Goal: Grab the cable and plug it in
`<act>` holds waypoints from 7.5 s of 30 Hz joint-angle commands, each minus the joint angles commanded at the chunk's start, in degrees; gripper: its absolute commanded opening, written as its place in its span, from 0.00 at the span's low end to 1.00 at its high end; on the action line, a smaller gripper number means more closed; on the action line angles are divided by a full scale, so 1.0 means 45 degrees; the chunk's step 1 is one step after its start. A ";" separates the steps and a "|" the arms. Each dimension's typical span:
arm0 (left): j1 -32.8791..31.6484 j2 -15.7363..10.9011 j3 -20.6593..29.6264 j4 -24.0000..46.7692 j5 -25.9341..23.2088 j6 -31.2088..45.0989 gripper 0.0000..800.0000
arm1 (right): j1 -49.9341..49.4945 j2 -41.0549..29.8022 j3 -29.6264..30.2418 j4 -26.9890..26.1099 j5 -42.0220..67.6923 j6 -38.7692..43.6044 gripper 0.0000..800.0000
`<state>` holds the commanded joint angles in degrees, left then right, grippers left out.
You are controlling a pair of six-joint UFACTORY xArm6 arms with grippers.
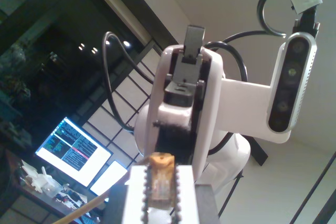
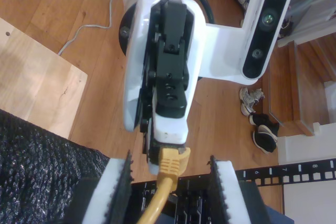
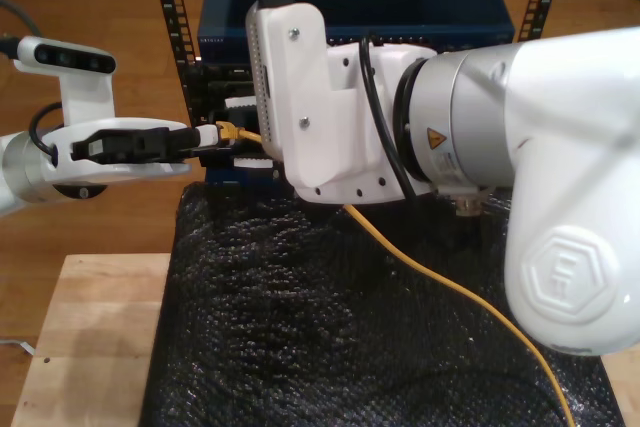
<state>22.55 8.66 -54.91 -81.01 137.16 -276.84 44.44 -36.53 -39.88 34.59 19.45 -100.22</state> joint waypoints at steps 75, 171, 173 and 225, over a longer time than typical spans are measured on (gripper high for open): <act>-0.0254 0.0020 0.0059 0.0039 0.0586 0.0078 0.02 | 0.0371 -0.0020 0.0195 0.0039 -0.0840 0.0332 0.16; 0.4298 -0.2930 -0.3165 0.8186 -0.5705 0.4786 1.00 | -0.6916 0.1524 -0.0234 -0.1055 0.4513 0.2969 0.00; 0.4298 -0.3282 -0.3145 0.9065 -0.5919 0.5353 1.00 | -0.7072 0.1524 -0.0117 -0.1133 0.4513 0.2969 0.00; 1.2190 -0.8498 0.6584 1.9477 -1.0354 1.9731 1.00 | -0.7482 0.1446 0.0938 -0.1817 0.4513 0.3067 0.00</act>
<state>77.41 -29.58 -25.29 6.64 90.57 -188.04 10.77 -30.02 -35.66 26.42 39.76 -86.42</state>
